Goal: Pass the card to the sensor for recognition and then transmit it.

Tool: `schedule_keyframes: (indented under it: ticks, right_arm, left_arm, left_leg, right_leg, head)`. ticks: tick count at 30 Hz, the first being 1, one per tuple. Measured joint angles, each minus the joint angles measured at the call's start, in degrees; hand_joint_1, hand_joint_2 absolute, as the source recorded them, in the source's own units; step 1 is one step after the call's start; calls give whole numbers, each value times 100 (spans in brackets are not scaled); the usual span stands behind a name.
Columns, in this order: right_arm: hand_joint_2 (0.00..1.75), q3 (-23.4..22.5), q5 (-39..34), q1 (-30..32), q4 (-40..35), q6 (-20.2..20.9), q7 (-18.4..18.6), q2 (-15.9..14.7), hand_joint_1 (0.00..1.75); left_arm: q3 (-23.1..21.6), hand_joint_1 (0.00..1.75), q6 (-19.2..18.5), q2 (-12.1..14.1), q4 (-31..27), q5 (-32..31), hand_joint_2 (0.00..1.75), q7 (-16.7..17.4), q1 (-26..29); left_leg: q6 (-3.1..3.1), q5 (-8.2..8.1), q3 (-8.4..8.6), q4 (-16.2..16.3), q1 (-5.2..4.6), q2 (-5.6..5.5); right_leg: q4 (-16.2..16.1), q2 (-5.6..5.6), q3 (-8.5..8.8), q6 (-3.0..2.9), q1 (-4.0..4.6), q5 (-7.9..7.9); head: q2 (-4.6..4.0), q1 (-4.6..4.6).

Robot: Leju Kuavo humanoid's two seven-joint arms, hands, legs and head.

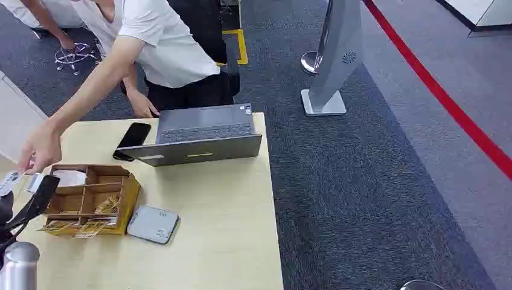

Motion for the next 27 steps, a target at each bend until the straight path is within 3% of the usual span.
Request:
schedule_keyframes:
  ticks: [7, 8, 27]
  right_arm:
    - [175, -66, -2, 0, 0, 9, -2, 0, 0]
    - [175, -70, -2, 0, 0, 11, -2, 0, 0]
    - [175, -190, -22, -4, 0, 11, -18, 0, 0]
  left_arm:
    - [0, 0, 0, -70, -4, 15, 175, 28, -100]
    - [0, 175, 0, -72, -9, 13, 175, 55, -114]
    - [-321, 175, 0, -9, -149, 306, 175, 140, -21]
  left_leg:
    - [0, 0, 0, 0, 0, -1]
    - [0, 0, 1, 0, 0, 0]
    - [0, 0, -2, 0, 0, -2]
  right_leg:
    - [0, -1, 0, 0, 0, 0]
    - [0, -1, 0, 0, 0, 0]
    - [0, -5, -1, 0, 0, 0]
  head:
    - [0, 0]
    - [0, -2]
    - [0, -2]
